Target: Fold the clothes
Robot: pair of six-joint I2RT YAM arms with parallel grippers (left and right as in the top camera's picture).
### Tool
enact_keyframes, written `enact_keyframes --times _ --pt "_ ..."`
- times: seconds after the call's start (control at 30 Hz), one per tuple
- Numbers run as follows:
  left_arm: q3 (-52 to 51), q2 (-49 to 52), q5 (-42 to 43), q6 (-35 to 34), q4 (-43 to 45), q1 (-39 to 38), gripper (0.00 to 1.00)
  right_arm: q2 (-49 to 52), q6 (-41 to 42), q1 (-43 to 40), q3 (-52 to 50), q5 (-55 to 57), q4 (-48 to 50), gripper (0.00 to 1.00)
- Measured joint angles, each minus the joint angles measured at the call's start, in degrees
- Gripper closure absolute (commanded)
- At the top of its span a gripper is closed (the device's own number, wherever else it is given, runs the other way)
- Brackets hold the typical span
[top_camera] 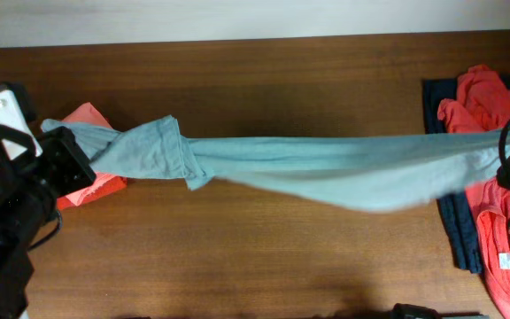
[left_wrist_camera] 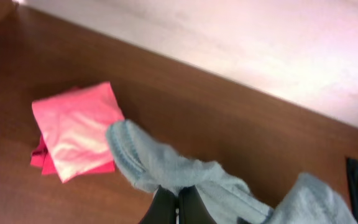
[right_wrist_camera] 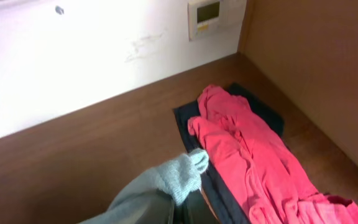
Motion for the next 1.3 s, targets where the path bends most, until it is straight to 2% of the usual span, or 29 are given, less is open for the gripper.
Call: enact_keyframes --times 0.13,0.27,0.37,0.53,0.63,0.73,0.83,0.9,1.03,1.13,1.3 --pt "0.4 3.7 0.1 0.0 1.3 0.0 1.0 6.0 -0.4 0.0 0.4 0.2 -0.2 0.96" --pt "0.5 15.4 0.7 0.0 6.2 -0.5 1.0 19.0 -1.0 0.0 0.4 -0.3 0.2 0.96" --pt "0.3 26.5 0.9 1.3 15.0 -2.1 1.0 29.9 -2.2 0.1 0.1 -3.2 4.0 0.96" --pt "0.8 39.5 1.3 4.6 37.1 -3.7 1.0 41.7 -2.3 1.0 1.6 -8.5 14.2 0.96" --pt "4.7 41.6 1.1 6.3 38.7 -3.6 1.0 42.4 -2.1 1.7 7.0 -9.1 13.6 0.96" --pt "21.2 42.0 -0.9 9.9 32.6 -3.5 1.0 41.6 -1.9 2.4 21.0 -9.1 11.2 0.96" --pt "31.0 39.4 -2.0 12.1 21.4 -3.4 1.0 39.0 -2.0 2.4 25.3 -8.3 6.1 0.96" --pt "33.4 37.0 -2.3 12.8 12.6 -3.4 1.0 37.9 -2.1 2.4 25.7 -7.0 0.7 0.96" --pt "32.8 36.5 -0.4 13.7 -4.3 -3.4 1.0 38.6 -2.1 2.4 20.7 -4.0 -8.0 0.96" --pt "27.8 39.9 1.7 13.9 -12.2 -3.4 1.0 39.8 -2.1 2.4 12.3 -1.8 -9.1 0.96" --pt "13.2 44.6 3.3 14.1 -14.1 -3.4 1.0 41.2 -2.2 2.4 -5.3 1.3 -6.1 0.96"
